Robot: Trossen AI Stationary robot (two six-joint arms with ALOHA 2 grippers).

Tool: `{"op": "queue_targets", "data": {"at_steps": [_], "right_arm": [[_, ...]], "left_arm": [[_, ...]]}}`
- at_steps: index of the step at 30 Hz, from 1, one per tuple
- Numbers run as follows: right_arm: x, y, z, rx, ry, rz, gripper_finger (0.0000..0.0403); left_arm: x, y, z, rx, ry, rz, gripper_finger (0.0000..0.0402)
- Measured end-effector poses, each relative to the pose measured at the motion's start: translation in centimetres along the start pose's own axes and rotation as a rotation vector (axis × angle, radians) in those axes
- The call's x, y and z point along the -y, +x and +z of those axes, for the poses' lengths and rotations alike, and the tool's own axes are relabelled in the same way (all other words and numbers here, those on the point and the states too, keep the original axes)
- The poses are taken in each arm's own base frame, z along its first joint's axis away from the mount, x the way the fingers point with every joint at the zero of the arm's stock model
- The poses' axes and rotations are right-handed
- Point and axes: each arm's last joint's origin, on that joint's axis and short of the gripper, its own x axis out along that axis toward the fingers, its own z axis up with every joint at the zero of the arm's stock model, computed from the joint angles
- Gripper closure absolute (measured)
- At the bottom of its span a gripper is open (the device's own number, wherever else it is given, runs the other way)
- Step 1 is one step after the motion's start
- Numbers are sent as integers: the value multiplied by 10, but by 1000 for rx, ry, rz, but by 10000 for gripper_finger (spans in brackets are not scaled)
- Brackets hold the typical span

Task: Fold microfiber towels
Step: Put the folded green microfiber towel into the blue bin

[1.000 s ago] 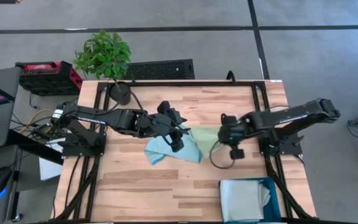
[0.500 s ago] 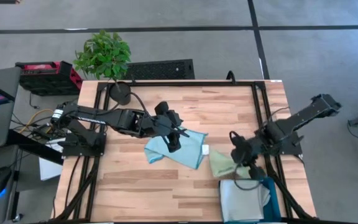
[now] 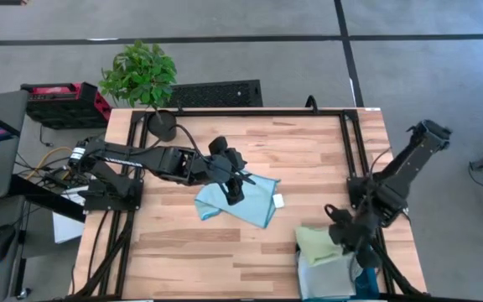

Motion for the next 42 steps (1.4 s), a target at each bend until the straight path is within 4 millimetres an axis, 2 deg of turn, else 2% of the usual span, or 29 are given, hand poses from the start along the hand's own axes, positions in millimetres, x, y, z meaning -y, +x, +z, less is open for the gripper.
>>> {"op": "queue_targets", "data": {"at_steps": [7, 11, 22, 27, 33, 42], "right_arm": [[-24, 11, -8, -10, -38, 76, 386], [-32, 30, -12, -70, -66, 57, 386], [-38, 83, -5, -136, -81, 12, 386], [-41, 105, 0, -167, -81, 56, 386], [-45, 112, 4, -151, -78, 100, 386], [-45, 112, 4, -147, -34, 105, 379]], "left_arm": [[2, -1, 0, -9, -6, -41, 235], [8, -2, -2, -26, 11, -126, 235], [12, -5, -3, -26, 23, -141, 235], [12, -5, -3, -26, 24, -140, 235], [13, -5, -3, -29, 47, -154, 235], [19, -6, -5, -72, 78, -354, 235]]}}
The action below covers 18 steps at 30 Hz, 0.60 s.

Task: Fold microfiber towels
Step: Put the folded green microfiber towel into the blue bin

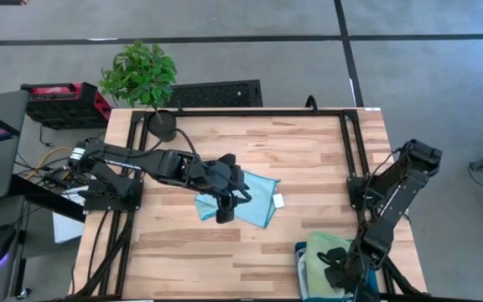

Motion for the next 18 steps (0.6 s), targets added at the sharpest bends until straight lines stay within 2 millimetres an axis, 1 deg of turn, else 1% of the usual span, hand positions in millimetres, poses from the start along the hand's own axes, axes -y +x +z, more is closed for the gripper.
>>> {"op": "queue_targets", "data": {"at_steps": [8, 14, 18], "right_arm": [[0, 0, 1, 8, -1, 1, 350], [0, 0, 1, 11, 9, -1, 347], [0, 0, 1, 11, 73, -1, 346]], "left_arm": [[0, 0, 0, -1, 1, -3, 235], [0, 0, 0, -1, 1, -3, 235], [0, 0, 0, -2, 1, -3, 235]]}}
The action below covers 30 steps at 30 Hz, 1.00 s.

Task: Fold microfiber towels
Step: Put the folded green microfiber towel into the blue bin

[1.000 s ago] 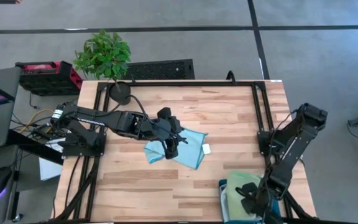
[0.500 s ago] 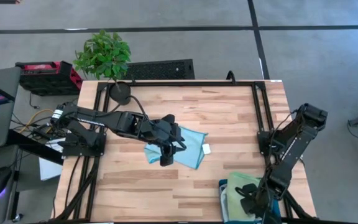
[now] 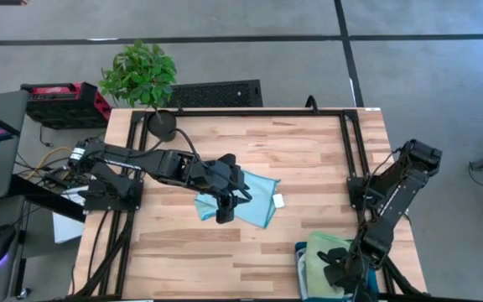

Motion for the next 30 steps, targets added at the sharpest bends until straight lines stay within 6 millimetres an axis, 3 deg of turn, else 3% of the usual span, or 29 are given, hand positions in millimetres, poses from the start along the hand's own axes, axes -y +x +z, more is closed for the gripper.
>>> {"op": "queue_targets", "data": {"at_steps": [14, 24, 30], "right_arm": [[2, 0, 4, 124, 14, -93, 347], [1, 0, 4, 126, -10, -77, 380], [1, 0, 4, 126, 9, -76, 329]], "left_arm": [[2, 0, 0, 0, 3, -3, 235], [7, -1, -1, -2, 13, -17, 235], [7, -1, -1, -2, 13, -17, 235]]}}
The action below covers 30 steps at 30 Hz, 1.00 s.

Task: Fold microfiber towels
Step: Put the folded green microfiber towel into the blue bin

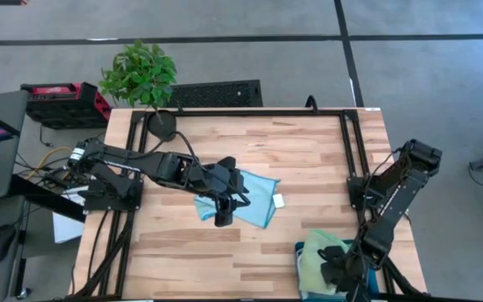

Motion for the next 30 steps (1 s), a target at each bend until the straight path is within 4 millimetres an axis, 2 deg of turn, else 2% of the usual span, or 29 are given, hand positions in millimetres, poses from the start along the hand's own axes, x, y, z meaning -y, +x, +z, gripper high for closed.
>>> {"op": "queue_targets", "data": {"at_steps": [5, 10, 15, 18, 20, 23, 30], "right_arm": [[-1, 0, -1, -47, 39, 39, 280], [-6, -9, -4, -89, 114, 111, 257], [-12, -39, -4, 7, 96, 174, 254], [-8, -56, -4, 147, 77, 92, 261], [-2, -61, -5, 212, 46, -15, 267], [9, -58, -2, 247, 4, -160, 274], [33, -29, 12, 143, -90, -336, 274]], "left_arm": [[0, 0, 0, 0, 0, 0, 235], [0, 0, 0, 0, 4, 0, 235], [0, 0, 0, 0, 18, 0, 235], [0, 0, 0, -1, 18, 0, 235], [0, 0, 0, -1, 18, 0, 235], [0, 0, 0, -1, 17, 1, 235], [0, 1, -3, -15, 11, 3, 235]]}}
